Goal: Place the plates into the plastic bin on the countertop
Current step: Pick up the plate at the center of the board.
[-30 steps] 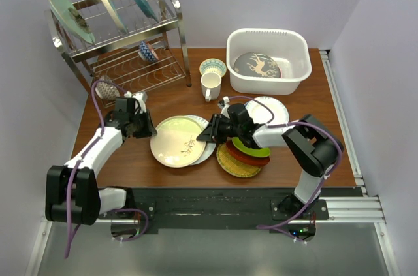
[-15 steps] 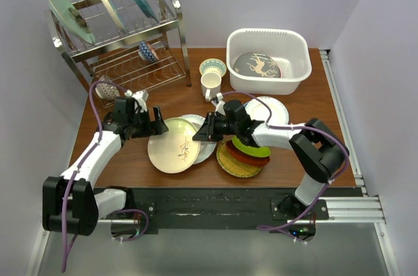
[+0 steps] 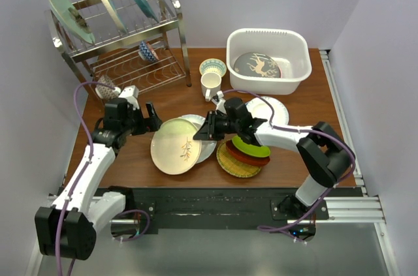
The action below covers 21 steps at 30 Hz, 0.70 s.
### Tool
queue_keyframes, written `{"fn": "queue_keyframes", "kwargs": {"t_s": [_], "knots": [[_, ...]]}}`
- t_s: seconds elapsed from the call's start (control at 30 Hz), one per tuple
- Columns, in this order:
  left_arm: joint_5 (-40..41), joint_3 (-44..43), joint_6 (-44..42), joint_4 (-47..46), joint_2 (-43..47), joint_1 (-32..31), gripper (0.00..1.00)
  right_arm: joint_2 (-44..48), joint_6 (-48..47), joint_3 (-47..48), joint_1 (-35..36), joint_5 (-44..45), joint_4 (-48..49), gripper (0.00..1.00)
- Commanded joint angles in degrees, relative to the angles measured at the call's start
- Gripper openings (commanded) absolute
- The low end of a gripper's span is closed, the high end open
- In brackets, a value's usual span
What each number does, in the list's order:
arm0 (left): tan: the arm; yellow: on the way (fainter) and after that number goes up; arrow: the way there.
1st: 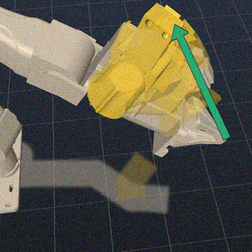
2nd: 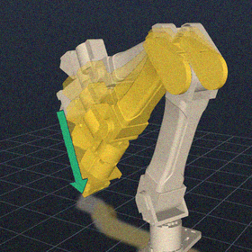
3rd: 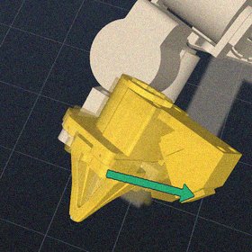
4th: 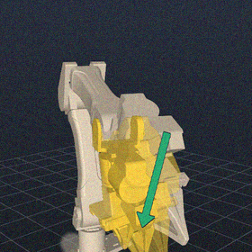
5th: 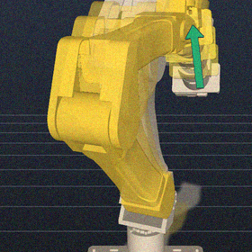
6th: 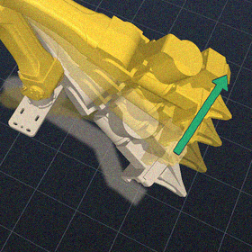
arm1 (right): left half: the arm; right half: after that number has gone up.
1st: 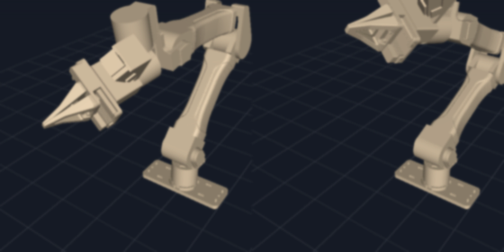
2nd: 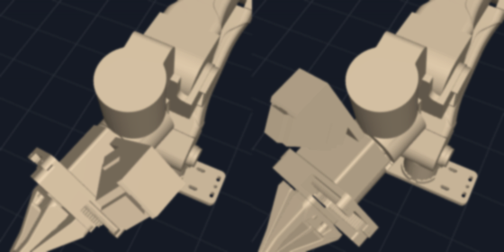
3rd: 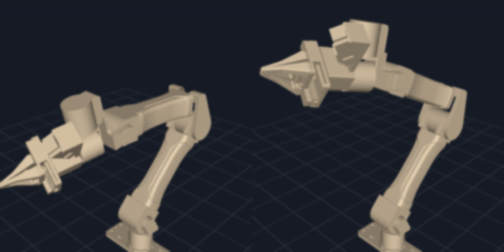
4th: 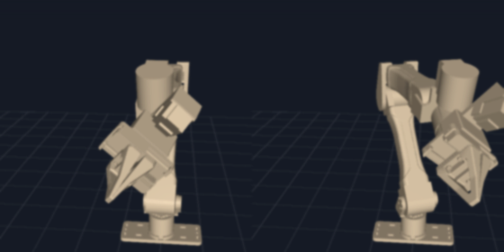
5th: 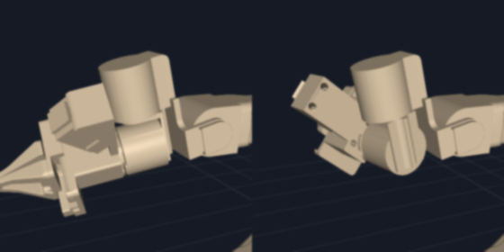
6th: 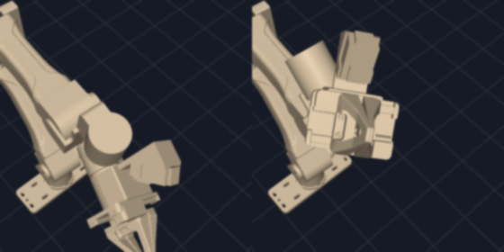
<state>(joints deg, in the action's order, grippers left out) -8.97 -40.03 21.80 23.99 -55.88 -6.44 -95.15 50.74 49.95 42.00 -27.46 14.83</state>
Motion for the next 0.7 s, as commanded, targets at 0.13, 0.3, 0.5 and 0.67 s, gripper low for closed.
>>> {"fn": "queue_keyframes", "kwargs": {"t_s": [0.13,0.3,0.5,0.67], "knots": [[1.7,-0.7,0.9,-1.3,2.4,0.4,1.00,6.8,-1.1,4.5,0.2,0.0,1.1,0.00],[0.9,-0.7,0.7,-1.4,1.6,0.5,1.00,8.8,-2.1,6.3,0.2,0.1,-1.6,0.00],[1.4,-0.6,0.9,-1.3,2.2,0.6,1.00,10.6,-2.3,6.9,0.1,1.1,-3.0,0.00],[0.8,-0.6,0.8,-1.6,2.3,1.0,1.00,11.7,-3.9,7.7,-0.9,2.2,-6.2,0.00]]}}
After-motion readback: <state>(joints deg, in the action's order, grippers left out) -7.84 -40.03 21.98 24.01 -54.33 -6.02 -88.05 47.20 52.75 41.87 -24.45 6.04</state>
